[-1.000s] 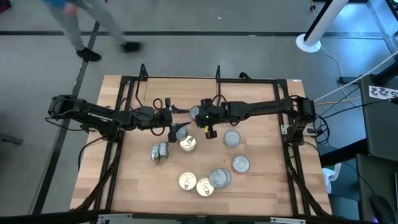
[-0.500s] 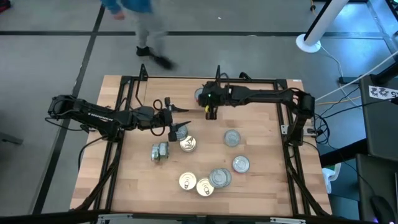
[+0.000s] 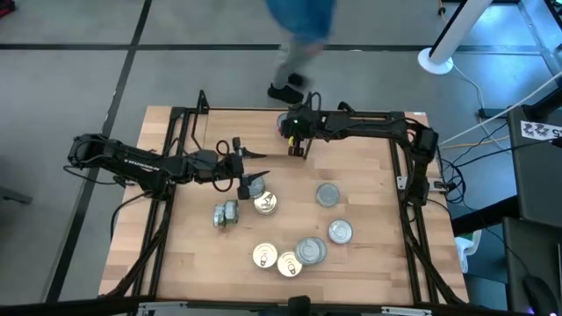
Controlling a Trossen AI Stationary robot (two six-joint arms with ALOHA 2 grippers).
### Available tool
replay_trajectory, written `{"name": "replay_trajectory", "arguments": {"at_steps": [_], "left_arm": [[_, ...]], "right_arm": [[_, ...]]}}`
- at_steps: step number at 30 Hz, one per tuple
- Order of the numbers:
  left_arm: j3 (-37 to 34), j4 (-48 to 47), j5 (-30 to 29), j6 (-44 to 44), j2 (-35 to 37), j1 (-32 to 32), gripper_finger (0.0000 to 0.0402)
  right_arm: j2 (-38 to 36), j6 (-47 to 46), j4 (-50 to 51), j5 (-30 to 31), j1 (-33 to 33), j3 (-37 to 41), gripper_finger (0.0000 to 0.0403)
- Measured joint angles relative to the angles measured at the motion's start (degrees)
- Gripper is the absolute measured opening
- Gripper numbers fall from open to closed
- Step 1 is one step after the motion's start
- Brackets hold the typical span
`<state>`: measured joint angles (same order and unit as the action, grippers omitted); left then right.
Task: Stack canned seafood by type on shelf
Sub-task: Put the red tuna can on the shelf, then put the green white tuna can on the shelf
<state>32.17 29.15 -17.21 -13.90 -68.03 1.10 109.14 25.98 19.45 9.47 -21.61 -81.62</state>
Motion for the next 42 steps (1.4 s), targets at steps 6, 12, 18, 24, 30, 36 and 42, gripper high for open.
{"name": "replay_trajectory", "arguments": {"at_steps": [6,12,18,24,30,36,42], "left_arm": [[0.01,-0.07,0.0,0.01,0.0,0.0,0.0219],[0.01,-0.09,0.0,0.38,0.0,0.0,0.0219],[0.01,-0.09,0.0,0.54,0.0,0.0,0.0219],[0.01,-0.11,0.0,0.65,0.0,-0.02,0.0219],[0.01,-0.09,0.0,0.64,0.0,0.0,0.0219],[0.01,-0.09,0.01,0.67,0.0,0.0,0.0219],[0.0,-0.09,0.0,0.67,0.0,0.0,0.0219]], "right_arm": [[1.66,0.0,-0.1,0.13,-1.4,0.0,0.0],[1.86,-0.01,-0.18,0.02,-1.61,-0.02,0.0],[1.9,0.0,-0.18,0.04,-1.64,-0.02,0.0],[1.93,0.0,-0.16,0.04,-1.65,-0.02,0.0006],[1.97,0.0,-0.16,0.02,-1.66,-0.02,0.0023],[1.99,-0.07,-0.16,0.04,-1.66,-0.02,0.004],[2.01,-0.08,-0.16,0.02,-1.66,-0.02,0.0075]]}}
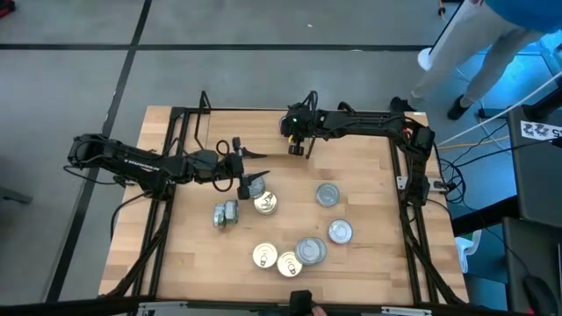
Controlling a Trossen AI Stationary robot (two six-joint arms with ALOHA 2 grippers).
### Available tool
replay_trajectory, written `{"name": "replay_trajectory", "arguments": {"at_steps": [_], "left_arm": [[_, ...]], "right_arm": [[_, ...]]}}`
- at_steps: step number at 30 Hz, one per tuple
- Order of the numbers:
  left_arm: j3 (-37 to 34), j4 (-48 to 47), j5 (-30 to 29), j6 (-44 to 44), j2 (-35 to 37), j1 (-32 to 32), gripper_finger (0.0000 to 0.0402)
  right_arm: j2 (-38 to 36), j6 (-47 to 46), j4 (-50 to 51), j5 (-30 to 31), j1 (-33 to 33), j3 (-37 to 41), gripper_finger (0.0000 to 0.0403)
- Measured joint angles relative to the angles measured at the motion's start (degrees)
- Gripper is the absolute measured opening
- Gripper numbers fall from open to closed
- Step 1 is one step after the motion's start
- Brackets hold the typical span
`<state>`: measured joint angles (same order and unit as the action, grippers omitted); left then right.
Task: Stack canned seafood by type on shelf
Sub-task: Put the green white tuna can on the shelf
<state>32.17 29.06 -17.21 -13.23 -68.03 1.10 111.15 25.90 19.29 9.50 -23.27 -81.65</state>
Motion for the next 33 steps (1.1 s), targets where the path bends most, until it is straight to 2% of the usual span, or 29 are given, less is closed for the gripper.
{"name": "replay_trajectory", "arguments": {"at_steps": [8,13,20,33], "left_arm": [[0.01,0.0,0.02,0.0,0.0,0.0,0.0219],[0.01,-0.11,0.02,0.0,0.02,0.0,0.0219],[0.01,0.09,0.02,0.69,0.02,0.04,0.0219],[0.01,-0.11,0.04,5.63,0.02,0.04,0.0219]], "right_arm": [[-0.23,-0.05,0.21,0.05,0.23,0.02,0.0127],[-1.31,-0.09,3.21,0.54,1.54,-2.03,0.0133],[-1.62,-0.09,10.56,0.5,5.08,-8.97,0.0134],[-2.66,-6.25,46.43,-0.05,14.84,-26.36,0.0134]]}}
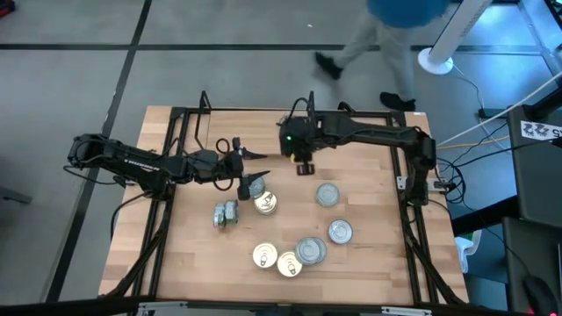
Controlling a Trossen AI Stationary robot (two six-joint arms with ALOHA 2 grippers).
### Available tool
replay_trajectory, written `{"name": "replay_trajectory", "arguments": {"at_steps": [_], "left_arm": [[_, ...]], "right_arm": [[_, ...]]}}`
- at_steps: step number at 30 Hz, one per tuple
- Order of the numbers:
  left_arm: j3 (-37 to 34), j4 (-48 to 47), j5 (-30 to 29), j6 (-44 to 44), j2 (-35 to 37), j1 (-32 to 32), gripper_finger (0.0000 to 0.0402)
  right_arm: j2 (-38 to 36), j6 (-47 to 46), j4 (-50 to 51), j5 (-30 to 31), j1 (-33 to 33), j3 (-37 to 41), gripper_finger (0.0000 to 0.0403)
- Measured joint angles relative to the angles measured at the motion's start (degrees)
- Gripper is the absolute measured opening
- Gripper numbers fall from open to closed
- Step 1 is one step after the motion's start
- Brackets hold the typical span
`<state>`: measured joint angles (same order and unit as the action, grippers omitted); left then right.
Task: Stack canned seafood by type on shelf
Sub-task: Put the green white tuna can on the shelf
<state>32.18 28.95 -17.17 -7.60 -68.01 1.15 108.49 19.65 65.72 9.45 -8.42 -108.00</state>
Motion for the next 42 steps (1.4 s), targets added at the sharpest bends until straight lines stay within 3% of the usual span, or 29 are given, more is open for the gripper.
{"name": "replay_trajectory", "arguments": {"at_steps": [5,9,20,27,33,42], "left_arm": [[-0.01,0.02,0.33,2.17,0.0,0.0,0.0219],[-0.02,0.04,0.37,4.16,0.0,0.0,0.0219],[-0.02,3.5,0.41,7.74,-1.12,0.0,0.0219],[1.18,16.51,0.62,12.87,-10.27,0.0,0.0219],[11.09,14.68,6.87,22.94,-20.91,-0.17,0.0219],[34.76,-15.51,15.63,29.62,-35.04,-1.08,0.0219]], "right_arm": [[-4.45,-4.13,8.14,-3.15,3.38,0.69,0.0134],[-9.6,-7.0,8.6,-7.84,6.03,4.95,0.0134],[-29.02,-23.65,-5.29,-8.67,11.44,32.98,0.0134],[-31.68,-33.43,-10.27,-9.06,11.82,46.82,0.0134],[-31.39,-38.41,-13.29,-9.06,11.24,54.8,0.0134],[-31.39,-38.63,-15.72,-9.52,5.47,58.51,0.0134]]}}
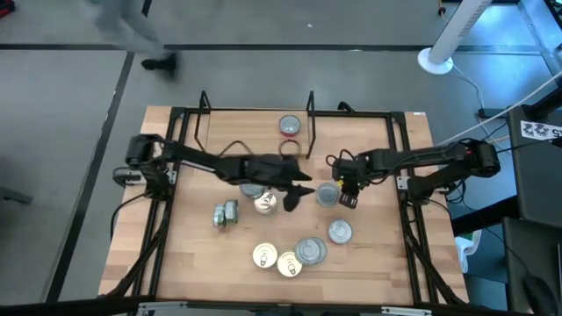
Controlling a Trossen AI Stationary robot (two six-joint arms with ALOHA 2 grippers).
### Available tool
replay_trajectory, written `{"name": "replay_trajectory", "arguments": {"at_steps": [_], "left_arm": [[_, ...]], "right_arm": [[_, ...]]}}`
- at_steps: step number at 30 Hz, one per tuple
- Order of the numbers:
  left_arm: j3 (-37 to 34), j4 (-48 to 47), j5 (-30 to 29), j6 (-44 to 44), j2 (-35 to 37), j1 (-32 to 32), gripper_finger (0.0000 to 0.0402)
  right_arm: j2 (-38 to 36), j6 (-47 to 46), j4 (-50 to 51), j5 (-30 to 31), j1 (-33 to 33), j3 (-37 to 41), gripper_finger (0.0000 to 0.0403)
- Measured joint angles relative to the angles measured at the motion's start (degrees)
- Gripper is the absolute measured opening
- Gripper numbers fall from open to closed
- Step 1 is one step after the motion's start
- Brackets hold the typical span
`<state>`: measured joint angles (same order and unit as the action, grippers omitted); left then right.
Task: Stack canned seafood by type on shelf
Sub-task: Put the green white tuna can on the shelf
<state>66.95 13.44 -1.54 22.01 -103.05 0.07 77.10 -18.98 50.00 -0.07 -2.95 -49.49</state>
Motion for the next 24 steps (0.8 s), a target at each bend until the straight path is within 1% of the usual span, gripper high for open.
{"name": "replay_trajectory", "arguments": {"at_steps": [4,6,8,12,15,17,20,24], "left_arm": [[7.41,-9.95,0.17,3.14,-4.54,-1.07,0.0219],[9.76,-12.07,0.48,5.89,-6.58,-1.83,0.0219],[11.32,-13.05,2.49,8.76,-8.71,-2.61,0.0219],[12.9,-12.88,6.76,14.06,-12.47,-3.62,0.0219],[12.9,-13.21,7.6,17.66,-14.64,-4.12,0.0219],[12.88,-13.7,7.55,19.6,-15.66,-4.34,0.0219],[12.88,-14.05,7.55,22.04,-16.44,-4.63,0.0219],[12.91,-14.03,7.6,24.65,-18.04,-4.63,0.0219]], "right_arm": [[-0.24,5.87,0.47,-3.32,-2.9,0.19,0.0134],[-0.53,8.28,0.46,-4.53,-4.37,0.21,0.0133],[-0.85,9.52,-0.3,-5.51,-5.85,0.21,0.0133],[-2.09,9.92,-4.26,-7.66,-8.41,2.49,0.0133],[-2.74,7.12,-8.54,-12.24,-10.07,5.82,0.0133],[-3.02,4.86,-11.02,-13.96,-10.84,7.8,0.0133],[-3.02,2.53,-14.37,-14.12,-11.62,10.01,0.0133],[-3.02,2.4,-14.87,-14.14,-12.63,11.34,0.0133]]}}
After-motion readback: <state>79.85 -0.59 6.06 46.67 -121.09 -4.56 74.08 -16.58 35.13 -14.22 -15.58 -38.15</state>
